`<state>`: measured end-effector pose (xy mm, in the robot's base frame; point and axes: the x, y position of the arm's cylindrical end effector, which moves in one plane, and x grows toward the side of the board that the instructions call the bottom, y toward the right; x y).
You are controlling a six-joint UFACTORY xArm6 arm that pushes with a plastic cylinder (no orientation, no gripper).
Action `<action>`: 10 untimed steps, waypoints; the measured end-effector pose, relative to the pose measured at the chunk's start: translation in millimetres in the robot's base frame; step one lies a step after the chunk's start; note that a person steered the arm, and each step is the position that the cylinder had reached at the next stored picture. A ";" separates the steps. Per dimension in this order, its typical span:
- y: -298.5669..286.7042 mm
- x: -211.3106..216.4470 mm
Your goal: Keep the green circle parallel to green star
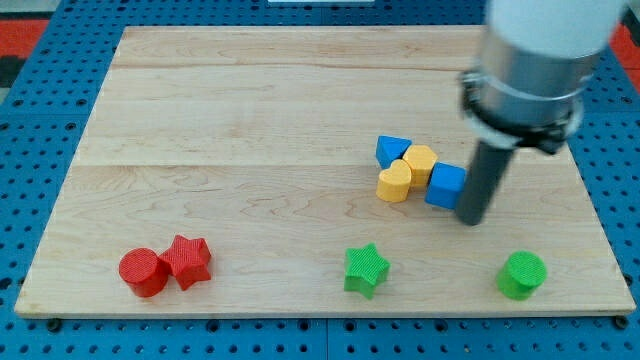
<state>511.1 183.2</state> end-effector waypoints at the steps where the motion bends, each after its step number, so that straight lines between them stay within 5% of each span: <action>1: 64.6 15.6; 3: 84.5 86.1; 7: -6.8 82.2; 10: 3.0 106.8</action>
<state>617.9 186.1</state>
